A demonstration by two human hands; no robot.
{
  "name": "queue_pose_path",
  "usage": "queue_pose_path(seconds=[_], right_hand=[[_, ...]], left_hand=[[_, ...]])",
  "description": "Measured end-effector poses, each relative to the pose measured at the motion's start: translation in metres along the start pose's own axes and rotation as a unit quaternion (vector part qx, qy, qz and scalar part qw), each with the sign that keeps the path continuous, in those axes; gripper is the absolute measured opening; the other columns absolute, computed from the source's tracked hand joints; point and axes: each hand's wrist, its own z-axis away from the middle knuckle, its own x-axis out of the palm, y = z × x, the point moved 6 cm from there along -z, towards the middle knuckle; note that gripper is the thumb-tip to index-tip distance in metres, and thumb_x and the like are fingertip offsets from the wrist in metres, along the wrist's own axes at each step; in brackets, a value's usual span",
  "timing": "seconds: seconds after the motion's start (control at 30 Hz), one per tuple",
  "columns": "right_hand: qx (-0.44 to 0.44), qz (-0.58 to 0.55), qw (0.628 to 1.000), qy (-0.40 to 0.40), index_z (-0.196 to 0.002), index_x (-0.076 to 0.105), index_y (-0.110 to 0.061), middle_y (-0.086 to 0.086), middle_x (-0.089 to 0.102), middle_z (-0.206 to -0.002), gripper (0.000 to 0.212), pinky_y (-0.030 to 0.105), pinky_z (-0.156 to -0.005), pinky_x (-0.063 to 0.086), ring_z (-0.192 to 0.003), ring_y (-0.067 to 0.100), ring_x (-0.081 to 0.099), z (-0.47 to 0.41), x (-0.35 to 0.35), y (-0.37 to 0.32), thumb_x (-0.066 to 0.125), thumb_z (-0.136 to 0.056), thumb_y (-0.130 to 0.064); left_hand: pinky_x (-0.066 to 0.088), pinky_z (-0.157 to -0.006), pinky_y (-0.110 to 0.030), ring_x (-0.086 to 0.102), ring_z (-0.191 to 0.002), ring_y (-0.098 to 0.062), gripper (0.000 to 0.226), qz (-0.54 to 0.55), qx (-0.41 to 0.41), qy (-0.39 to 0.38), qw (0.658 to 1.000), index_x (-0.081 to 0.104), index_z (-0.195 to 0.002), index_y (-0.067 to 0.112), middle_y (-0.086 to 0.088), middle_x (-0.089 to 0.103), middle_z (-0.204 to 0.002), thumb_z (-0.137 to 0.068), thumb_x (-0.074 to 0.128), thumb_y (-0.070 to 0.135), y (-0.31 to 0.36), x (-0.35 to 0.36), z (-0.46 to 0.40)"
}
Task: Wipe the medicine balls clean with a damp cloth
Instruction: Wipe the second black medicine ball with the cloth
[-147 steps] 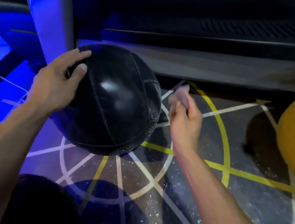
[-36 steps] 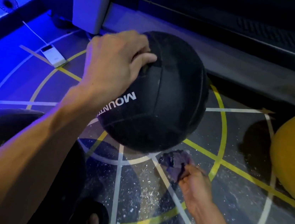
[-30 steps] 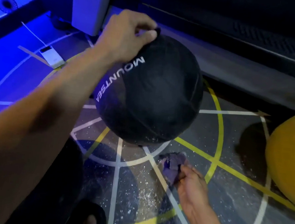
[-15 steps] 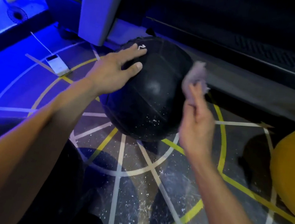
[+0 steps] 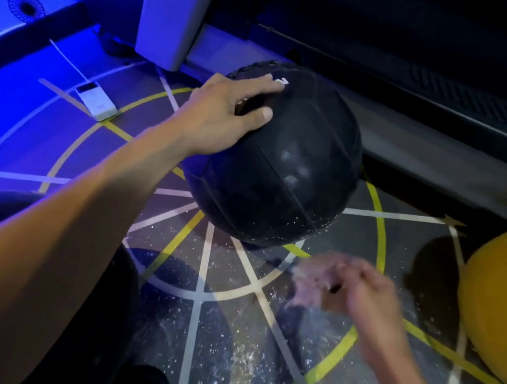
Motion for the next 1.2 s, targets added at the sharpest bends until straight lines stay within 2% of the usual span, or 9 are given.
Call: queue_pose_path(seconds=[0.23,0.37,0.47,0.53,0.67,0.77,0.9,1.1,1.2], right_hand=[[-0.361,0.034,0.916,0.171,-0.11,0.073,-0.03,0.003,0.062,-0.11,0.025,0.017,-0.088,0.044,-0.102,0.007,0.059,0.019,-0.01,-0.114,0.055,-0.101,-0.015],[-0.538,0.241,0.803,0.084,-0.118,0.072,-0.014,0.009,0.057,-0.112,0.03,0.036,-0.084,0.048,-0.102,0.024,0.051,0.022,0.066,-0.104,0.069,-0.089,-0.006],[-0.493,0.435,0.753,-0.024,-0.116,0.07,-0.019,0.002,0.059,-0.114,0.04,0.039,-0.07,0.058,-0.102,0.022,0.052,0.005,0.096,-0.018,0.077,-0.081,-0.003],[-0.365,0.455,0.809,-0.071,-0.113,0.07,-0.016,0.001,0.058,-0.111,0.028,0.043,-0.075,0.059,-0.099,0.02,0.055,-0.014,0.084,0.031,0.067,-0.089,-0.002],[-0.079,0.115,0.99,0.01,-0.095,0.072,-0.021,-0.001,0.071,-0.085,0.019,0.046,-0.086,0.057,-0.084,0.022,0.07,-0.031,0.025,0.042,0.055,-0.104,-0.016],[-0.063,-0.066,0.994,0.064,-0.096,0.075,-0.025,-0.005,0.076,-0.087,0.016,0.039,-0.084,0.058,-0.09,0.018,0.072,-0.009,0.0,-0.006,0.061,-0.101,-0.019],[-0.283,-0.049,0.94,0.182,-0.115,0.071,-0.025,-0.013,0.068,-0.091,0.024,0.02,-0.076,0.049,-0.084,-0.005,0.061,0.018,-0.038,-0.103,0.052,-0.104,-0.014],[-0.456,0.132,0.876,0.09,-0.148,0.051,-0.006,0.007,0.05,-0.153,0.049,0.033,-0.12,0.035,-0.143,0.018,0.046,0.011,0.032,-0.087,0.054,-0.099,0.004],[-0.319,0.068,0.942,0.075,-0.148,0.051,-0.015,0.008,0.068,-0.132,0.049,0.018,-0.098,0.053,-0.115,-0.001,0.064,0.007,0.033,-0.021,0.056,-0.101,0.0]], left_hand=[[0.023,-0.126,-0.034,0.029,-0.151,-0.004,0.048,0.073,0.002,0.034,0.997,0.06,-0.144,0.031,-0.001,0.038,-0.163,-0.097,0.067,0.034,-0.001,0.011,0.016],[0.022,-0.125,-0.025,0.031,-0.151,-0.006,0.058,0.097,0.026,0.025,0.995,0.058,-0.144,0.021,-0.006,0.041,-0.161,-0.089,0.074,0.033,0.019,0.02,0.014],[0.016,-0.122,-0.022,0.025,-0.152,-0.007,0.059,0.042,0.014,0.03,0.999,0.056,-0.145,0.033,0.0,0.032,-0.166,-0.09,0.074,0.042,0.017,0.025,0.016],[0.01,-0.112,-0.003,0.023,-0.145,0.006,0.056,0.04,0.017,0.029,0.999,0.056,-0.146,0.031,0.002,0.03,-0.167,-0.094,0.075,0.036,0.019,0.025,0.017],[0.006,-0.098,0.01,0.022,-0.142,0.009,0.057,0.022,0.023,0.021,0.999,0.055,-0.147,0.033,0.003,0.031,-0.167,-0.094,0.074,0.038,0.023,0.022,0.015],[0.008,-0.107,-0.001,0.023,-0.152,-0.003,0.057,0.026,0.016,0.013,0.999,0.054,-0.145,0.041,0.009,0.031,-0.167,-0.092,0.074,0.043,0.02,0.02,0.013],[0.007,-0.104,0.001,0.024,-0.153,-0.004,0.057,0.017,0.013,0.016,1.0,0.053,-0.145,0.045,0.015,0.03,-0.166,-0.092,0.074,0.045,0.016,0.022,0.015],[0.025,-0.122,-0.036,0.032,-0.148,-0.006,0.057,0.035,-0.011,0.054,0.998,0.056,-0.136,0.047,0.016,0.036,-0.162,-0.081,0.068,0.052,0.005,0.02,0.028],[0.03,-0.121,-0.039,0.034,-0.147,-0.006,0.054,0.056,-0.04,0.08,0.994,0.054,-0.132,0.044,0.014,0.036,-0.161,-0.079,0.067,0.042,-0.004,0.013,0.043]])
